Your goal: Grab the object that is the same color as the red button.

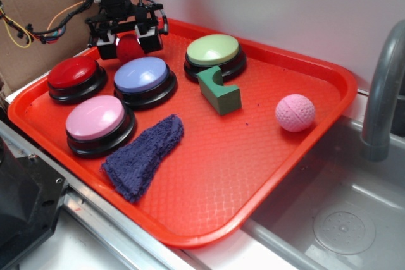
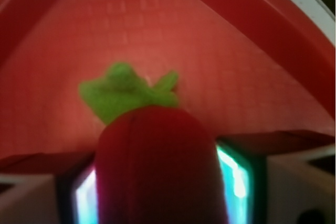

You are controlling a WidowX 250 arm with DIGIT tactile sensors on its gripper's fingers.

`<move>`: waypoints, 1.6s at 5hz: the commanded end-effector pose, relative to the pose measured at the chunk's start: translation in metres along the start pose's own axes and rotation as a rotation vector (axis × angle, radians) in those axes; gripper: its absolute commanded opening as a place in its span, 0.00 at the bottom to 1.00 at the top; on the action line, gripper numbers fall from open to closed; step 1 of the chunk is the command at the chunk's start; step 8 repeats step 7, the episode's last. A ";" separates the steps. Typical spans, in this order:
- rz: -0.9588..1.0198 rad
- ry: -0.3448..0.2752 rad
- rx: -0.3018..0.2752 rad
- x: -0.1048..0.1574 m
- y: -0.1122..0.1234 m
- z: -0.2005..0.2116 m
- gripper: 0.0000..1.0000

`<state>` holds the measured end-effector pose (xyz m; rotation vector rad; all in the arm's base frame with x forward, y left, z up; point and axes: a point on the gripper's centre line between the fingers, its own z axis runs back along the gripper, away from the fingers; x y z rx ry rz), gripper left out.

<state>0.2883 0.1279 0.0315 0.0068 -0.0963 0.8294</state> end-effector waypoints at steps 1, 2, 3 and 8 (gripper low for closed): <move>-0.208 -0.104 -0.068 -0.003 -0.025 0.107 0.00; -0.294 -0.070 -0.132 -0.027 -0.036 0.135 0.00; -0.376 -0.013 -0.190 -0.061 -0.039 0.154 0.00; -0.451 0.023 -0.176 -0.136 -0.021 0.164 0.00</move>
